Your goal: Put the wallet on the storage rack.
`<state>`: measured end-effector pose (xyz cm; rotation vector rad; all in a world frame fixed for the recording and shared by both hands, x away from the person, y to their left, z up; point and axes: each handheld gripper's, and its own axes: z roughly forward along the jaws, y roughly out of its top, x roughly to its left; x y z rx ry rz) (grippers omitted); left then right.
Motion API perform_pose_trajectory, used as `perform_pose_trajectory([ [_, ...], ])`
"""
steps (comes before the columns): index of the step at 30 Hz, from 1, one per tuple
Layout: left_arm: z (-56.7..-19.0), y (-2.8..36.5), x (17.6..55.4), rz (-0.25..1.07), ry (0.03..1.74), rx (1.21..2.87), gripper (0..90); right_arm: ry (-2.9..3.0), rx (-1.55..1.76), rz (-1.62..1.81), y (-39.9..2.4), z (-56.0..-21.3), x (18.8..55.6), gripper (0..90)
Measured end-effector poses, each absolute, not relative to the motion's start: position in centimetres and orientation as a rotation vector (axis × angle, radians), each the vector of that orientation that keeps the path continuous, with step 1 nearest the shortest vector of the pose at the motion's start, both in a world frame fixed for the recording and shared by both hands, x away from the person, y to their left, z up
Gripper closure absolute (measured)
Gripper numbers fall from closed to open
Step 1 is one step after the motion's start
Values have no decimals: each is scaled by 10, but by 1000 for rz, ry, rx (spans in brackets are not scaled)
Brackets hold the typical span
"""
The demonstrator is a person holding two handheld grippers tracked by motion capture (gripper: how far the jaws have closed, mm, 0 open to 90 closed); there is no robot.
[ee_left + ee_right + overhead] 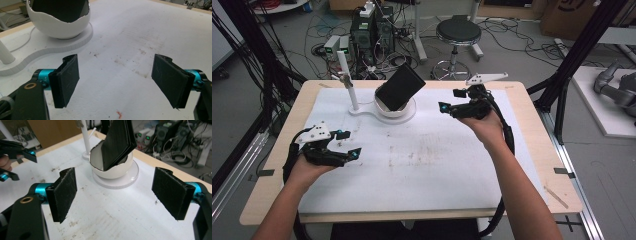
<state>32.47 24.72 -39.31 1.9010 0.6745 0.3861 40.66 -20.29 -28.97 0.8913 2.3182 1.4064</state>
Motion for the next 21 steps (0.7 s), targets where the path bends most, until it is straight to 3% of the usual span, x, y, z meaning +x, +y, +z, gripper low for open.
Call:
perform_pose_trajectory([
  [11, -395, 247, 326, 385, 671, 1901, 220, 2232, 889, 1536, -236, -329, 364, 205],
  [21, -397, 251, 327, 389, 689, 1891, 221, 2201, 973, 1542, -258, -372, 348, 204],
])
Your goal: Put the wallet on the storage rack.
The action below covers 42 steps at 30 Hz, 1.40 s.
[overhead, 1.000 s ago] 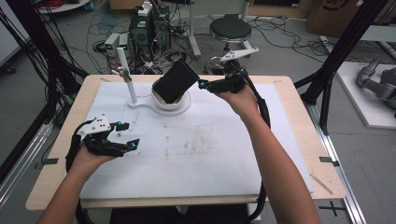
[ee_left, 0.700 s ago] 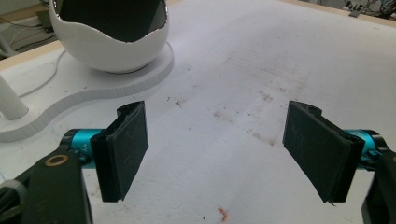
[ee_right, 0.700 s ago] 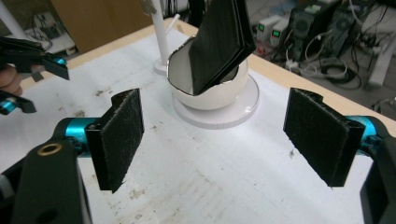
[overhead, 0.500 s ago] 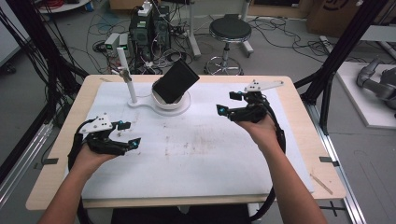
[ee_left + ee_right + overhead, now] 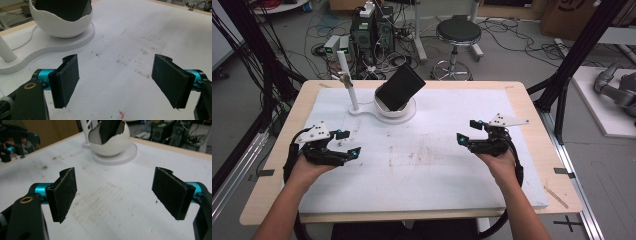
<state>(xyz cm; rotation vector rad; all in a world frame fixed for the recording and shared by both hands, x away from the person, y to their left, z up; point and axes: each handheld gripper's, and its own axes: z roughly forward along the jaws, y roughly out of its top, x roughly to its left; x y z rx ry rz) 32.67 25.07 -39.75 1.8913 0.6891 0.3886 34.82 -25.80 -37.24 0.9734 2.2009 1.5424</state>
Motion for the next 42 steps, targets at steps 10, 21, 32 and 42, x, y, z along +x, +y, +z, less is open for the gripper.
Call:
perform_pose_trajectory([
  [10, -398, 252, 329, 393, 692, 1893, 220, 2235, 1022, 1505, -262, -393, 348, 202],
  [21, -398, 255, 326, 396, 703, 1881, 220, 2221, 1035, 1505, -262, -396, 347, 202],
  [32, -398, 260, 324, 411, 720, 1874, 220, 2159, 1081, 1572, -270, -397, 353, 202],
  [42, -399, 256, 321, 406, 705, 1891, 221, 2184, 1065, 1533, -270, -396, 350, 202],
])
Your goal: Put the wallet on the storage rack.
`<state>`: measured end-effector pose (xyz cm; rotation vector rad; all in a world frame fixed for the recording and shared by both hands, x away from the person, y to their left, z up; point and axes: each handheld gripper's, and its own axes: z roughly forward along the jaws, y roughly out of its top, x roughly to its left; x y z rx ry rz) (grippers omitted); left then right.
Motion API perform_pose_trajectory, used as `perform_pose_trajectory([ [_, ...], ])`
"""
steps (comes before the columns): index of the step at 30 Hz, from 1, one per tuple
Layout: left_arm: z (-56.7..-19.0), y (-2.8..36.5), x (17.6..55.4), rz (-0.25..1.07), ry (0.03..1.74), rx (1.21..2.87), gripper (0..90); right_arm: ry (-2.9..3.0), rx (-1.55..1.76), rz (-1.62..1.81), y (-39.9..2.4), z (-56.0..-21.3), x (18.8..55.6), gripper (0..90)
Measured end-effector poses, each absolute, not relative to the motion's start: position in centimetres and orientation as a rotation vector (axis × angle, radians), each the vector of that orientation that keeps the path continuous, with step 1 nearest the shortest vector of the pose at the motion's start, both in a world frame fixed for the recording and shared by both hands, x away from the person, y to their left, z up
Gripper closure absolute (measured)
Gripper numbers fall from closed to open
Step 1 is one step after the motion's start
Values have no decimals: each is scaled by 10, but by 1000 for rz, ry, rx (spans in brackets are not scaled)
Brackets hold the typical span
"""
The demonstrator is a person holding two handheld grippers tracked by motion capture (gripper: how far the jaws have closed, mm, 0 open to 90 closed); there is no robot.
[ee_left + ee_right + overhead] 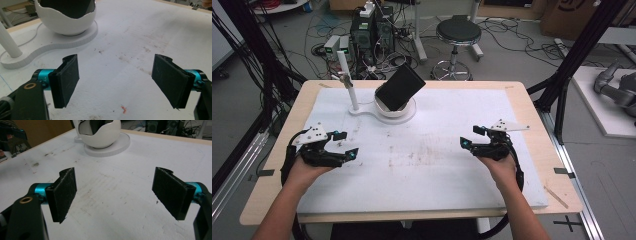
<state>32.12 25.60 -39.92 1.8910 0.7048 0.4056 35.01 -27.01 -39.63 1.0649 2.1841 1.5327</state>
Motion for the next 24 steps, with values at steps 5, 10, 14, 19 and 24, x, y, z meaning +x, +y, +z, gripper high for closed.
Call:
perform_pose_trajectory([
  [5, -401, 258, 318, 412, 709, 1898, 220, 2168, 1061, 1539, -268, -397, 353, 202],
  [10, -402, 261, 320, 412, 725, 1893, 220, 2185, 1059, 1519, -267, -399, 355, 202],
  [14, -402, 260, 321, 410, 723, 1896, 220, 2185, 1065, 1515, -267, -398, 353, 202],
  [19, -402, 257, 322, 407, 720, 1900, 220, 2191, 1054, 1508, -266, -398, 353, 202],
  [24, -402, 257, 322, 408, 734, 1897, 221, 2189, 1044, 1508, -265, -397, 352, 202],
])
